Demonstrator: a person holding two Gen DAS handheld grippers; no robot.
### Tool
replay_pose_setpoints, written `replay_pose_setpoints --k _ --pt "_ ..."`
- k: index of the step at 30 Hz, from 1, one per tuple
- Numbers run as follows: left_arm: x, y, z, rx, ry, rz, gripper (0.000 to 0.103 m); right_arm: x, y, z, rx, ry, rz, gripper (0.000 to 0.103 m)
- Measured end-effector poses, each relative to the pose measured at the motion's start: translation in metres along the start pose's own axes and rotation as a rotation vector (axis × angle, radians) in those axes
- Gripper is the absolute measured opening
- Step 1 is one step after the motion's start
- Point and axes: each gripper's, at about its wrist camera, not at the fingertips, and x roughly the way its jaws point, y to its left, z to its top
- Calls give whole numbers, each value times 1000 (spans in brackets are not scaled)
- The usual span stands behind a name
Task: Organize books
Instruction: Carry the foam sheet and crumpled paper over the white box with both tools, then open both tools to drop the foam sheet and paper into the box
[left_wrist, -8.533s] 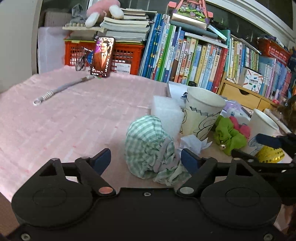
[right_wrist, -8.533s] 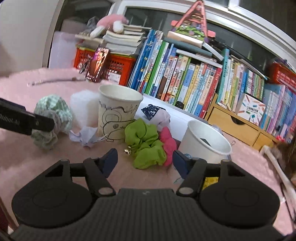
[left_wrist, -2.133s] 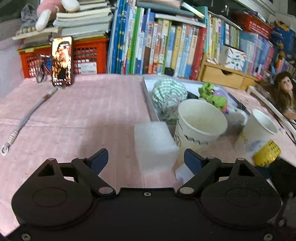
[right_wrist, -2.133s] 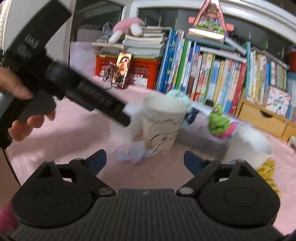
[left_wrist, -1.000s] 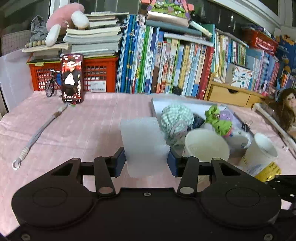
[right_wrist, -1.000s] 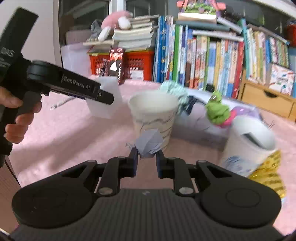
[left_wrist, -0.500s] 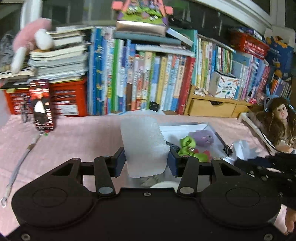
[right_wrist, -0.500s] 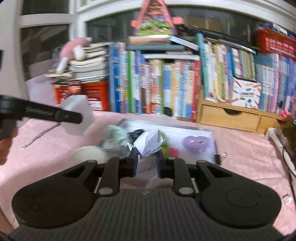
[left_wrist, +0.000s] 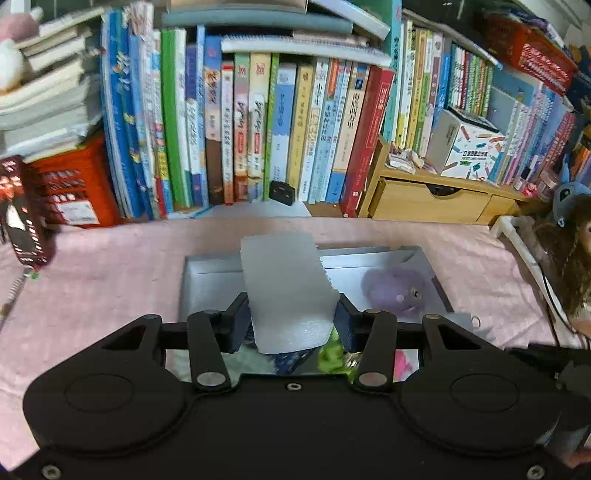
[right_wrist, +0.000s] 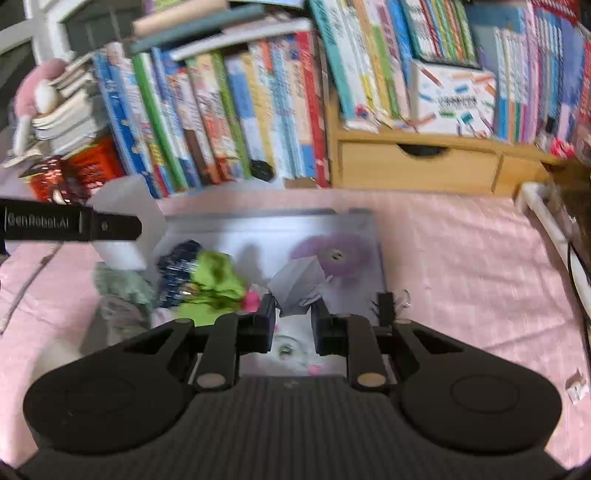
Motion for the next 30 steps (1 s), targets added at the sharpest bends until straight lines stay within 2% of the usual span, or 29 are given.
replay_pose_setpoints --k 5,10,17,20,21,22,30 --pt "33 -4 6 -62 69 -25 46 14 -13 1 14 39 -10 25" --pt "53 -10 5 -48 91 13 46 29 -19 4 12 68 -6 25" --pt "65 -15 1 -16 107 28 47 43 -24 2 28 94 2 26" --pt "60 -18 -2 16 91 27 56 43 -25 0 33 86 10 34" --pt "56 -18 -3 24 83 26 62 42 -26 -1 32 81 11 48" --pt "52 -19 -4 35 72 25 65 40 -27 -2 32 76 16 53" --pt "9 -23 -19 95 -1 5 75 13 -30 -8 33 29 63 63"
